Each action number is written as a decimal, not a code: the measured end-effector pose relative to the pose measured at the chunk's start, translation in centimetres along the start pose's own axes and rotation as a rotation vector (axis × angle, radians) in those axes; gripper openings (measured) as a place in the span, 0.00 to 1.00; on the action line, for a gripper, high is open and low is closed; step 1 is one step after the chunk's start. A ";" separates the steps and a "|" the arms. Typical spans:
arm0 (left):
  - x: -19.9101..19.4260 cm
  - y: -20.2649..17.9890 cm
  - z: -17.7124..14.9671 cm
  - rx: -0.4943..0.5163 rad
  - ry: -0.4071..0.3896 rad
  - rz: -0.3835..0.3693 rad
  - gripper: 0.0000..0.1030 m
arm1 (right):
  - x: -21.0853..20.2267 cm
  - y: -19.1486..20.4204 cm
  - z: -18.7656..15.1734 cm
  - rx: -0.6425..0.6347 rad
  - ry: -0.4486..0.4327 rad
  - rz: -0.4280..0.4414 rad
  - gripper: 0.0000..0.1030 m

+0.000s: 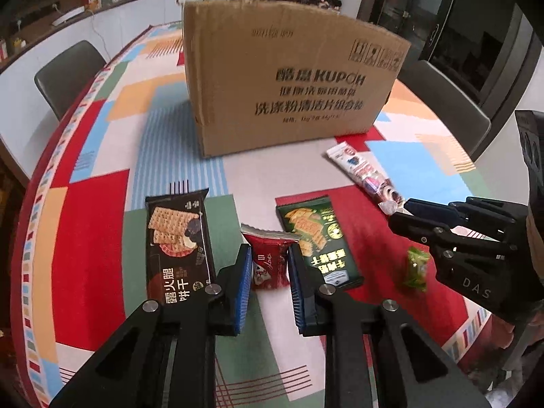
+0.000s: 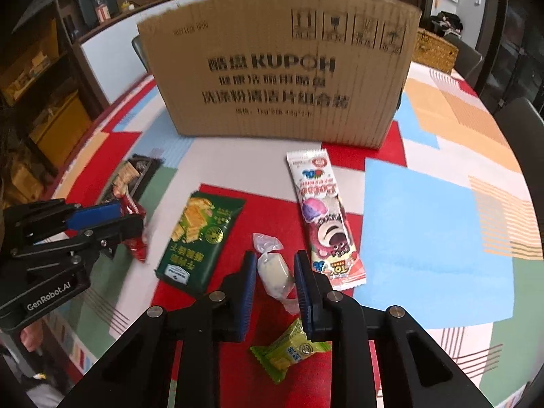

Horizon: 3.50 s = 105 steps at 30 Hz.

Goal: Organize snacks
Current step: 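Close the left tool on the red packet while the right tool closes on the white candy, then lift both held snacks and carry them over the box, then open both tools to drop the red packet and white candy into the box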

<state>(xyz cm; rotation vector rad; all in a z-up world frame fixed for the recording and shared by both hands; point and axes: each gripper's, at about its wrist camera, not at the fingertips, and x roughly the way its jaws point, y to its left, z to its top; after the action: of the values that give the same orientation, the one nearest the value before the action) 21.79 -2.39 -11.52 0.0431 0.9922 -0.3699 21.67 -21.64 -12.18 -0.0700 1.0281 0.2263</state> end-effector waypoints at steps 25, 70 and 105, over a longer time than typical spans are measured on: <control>4.6 -0.5 0.8 0.048 0.090 0.031 0.27 | -0.9 0.7 0.9 0.009 -0.049 0.019 0.23; -9.4 -0.1 12.0 0.043 -0.376 -0.027 0.22 | -9.3 -0.4 11.8 0.028 -0.402 0.038 0.23; -6.5 -1.8 12.9 0.078 -0.339 0.049 0.65 | -7.1 -3.7 12.8 0.062 -0.382 -0.050 0.51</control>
<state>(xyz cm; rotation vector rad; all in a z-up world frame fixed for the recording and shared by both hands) 28.45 -4.87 1.13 0.0728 0.6410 -0.3567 29.67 -24.26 0.32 0.0043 0.6518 0.1540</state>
